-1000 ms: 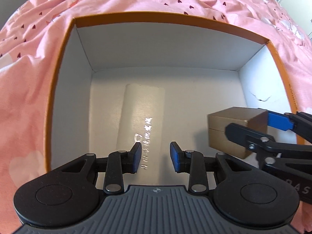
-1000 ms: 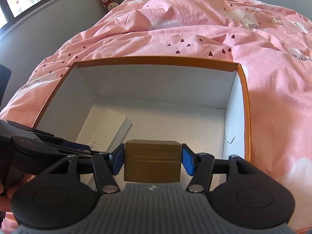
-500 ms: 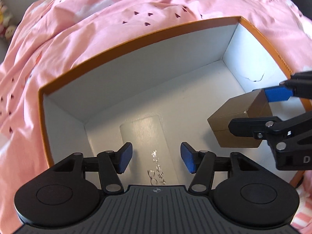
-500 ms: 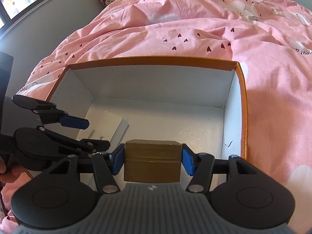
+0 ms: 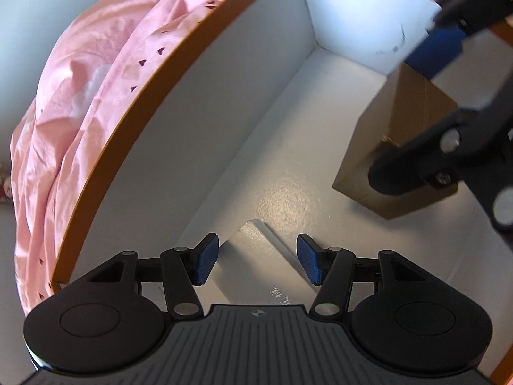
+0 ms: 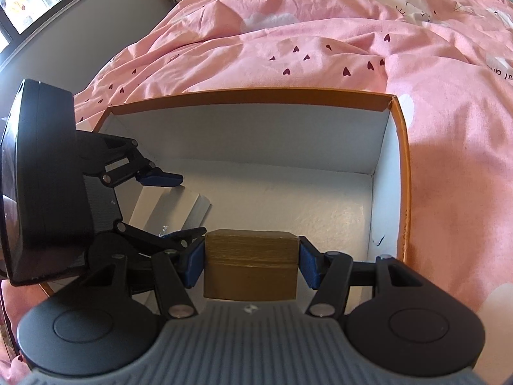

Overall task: Organize objects
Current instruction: 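Lower the white box into the orange box while the right tool places the cube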

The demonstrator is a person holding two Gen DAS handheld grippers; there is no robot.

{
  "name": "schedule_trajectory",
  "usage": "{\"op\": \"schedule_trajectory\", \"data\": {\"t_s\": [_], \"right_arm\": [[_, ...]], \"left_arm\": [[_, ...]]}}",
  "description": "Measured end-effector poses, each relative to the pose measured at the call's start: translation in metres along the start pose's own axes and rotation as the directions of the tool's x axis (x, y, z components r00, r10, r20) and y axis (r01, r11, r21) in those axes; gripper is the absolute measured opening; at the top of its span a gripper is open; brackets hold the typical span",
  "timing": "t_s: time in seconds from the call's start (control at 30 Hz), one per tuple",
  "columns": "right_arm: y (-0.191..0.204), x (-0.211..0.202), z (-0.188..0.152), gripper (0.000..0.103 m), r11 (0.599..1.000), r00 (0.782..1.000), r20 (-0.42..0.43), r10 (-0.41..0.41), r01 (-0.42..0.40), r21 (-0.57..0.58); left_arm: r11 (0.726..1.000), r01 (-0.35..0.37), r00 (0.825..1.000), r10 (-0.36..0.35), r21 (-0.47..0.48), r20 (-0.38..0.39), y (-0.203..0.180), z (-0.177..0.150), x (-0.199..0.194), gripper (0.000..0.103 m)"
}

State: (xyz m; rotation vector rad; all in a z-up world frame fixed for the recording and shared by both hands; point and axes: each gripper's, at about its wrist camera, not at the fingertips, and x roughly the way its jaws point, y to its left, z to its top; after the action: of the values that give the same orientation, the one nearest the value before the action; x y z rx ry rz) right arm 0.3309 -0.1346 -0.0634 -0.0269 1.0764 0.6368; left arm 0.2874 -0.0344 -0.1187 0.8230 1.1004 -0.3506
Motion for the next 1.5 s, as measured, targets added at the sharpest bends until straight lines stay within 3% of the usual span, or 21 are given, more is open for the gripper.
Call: {"op": "schedule_trajectory", "data": {"t_s": [0.2, 0.37, 0.7, 0.87, 1.03, 1.23, 1.33, 1.5], "right_arm": [[-0.004, 0.01, 0.005, 0.061, 0.999, 0.999, -0.04, 0.036, -0.034, 0.031], [-0.009, 0.013, 0.011, 0.061, 0.996, 0.997, -0.048, 0.059, -0.056, 0.07], [-0.003, 0.023, 0.02, 0.061, 0.991, 0.995, -0.048, 0.089, -0.084, 0.108], [-0.002, 0.024, 0.031, 0.061, 0.981, 0.994, -0.006, 0.105, -0.102, 0.163], [0.004, 0.033, 0.046, 0.061, 0.961, 0.99, 0.03, 0.135, -0.139, 0.238], [0.023, 0.053, 0.06, 0.061, 0.946, 0.986, 0.028, 0.165, -0.167, 0.279], [0.032, 0.062, 0.066, 0.061, 0.946, 0.987, 0.033, 0.158, -0.161, 0.283], [0.038, 0.079, 0.074, 0.061, 0.938, 0.989, 0.033, 0.143, -0.146, 0.314]], "left_arm": [[0.999, 0.001, 1.0, -0.001, 0.037, -0.013, 0.001, -0.007, 0.0, 0.058], [0.999, -0.023, 0.997, 0.025, 0.035, -0.074, 0.01, -0.018, 0.004, 0.057], [0.998, -0.037, 0.997, 0.04, 0.043, -0.071, 0.017, -0.037, 0.005, 0.056], [0.996, 0.011, 1.0, -0.011, -0.084, 0.003, 0.035, -0.052, -0.01, 0.057], [0.959, 0.108, 0.994, -0.1, -0.263, 0.044, 0.058, -0.068, -0.026, 0.056], [0.877, 0.195, 0.974, -0.227, -0.439, -0.02, 0.077, -0.055, -0.018, 0.045], [0.843, 0.204, 0.963, -0.264, -0.497, -0.052, 0.085, -0.056, -0.01, 0.034], [0.815, 0.192, 0.96, -0.273, -0.546, -0.069, 0.095, -0.06, 0.001, 0.021]]}}
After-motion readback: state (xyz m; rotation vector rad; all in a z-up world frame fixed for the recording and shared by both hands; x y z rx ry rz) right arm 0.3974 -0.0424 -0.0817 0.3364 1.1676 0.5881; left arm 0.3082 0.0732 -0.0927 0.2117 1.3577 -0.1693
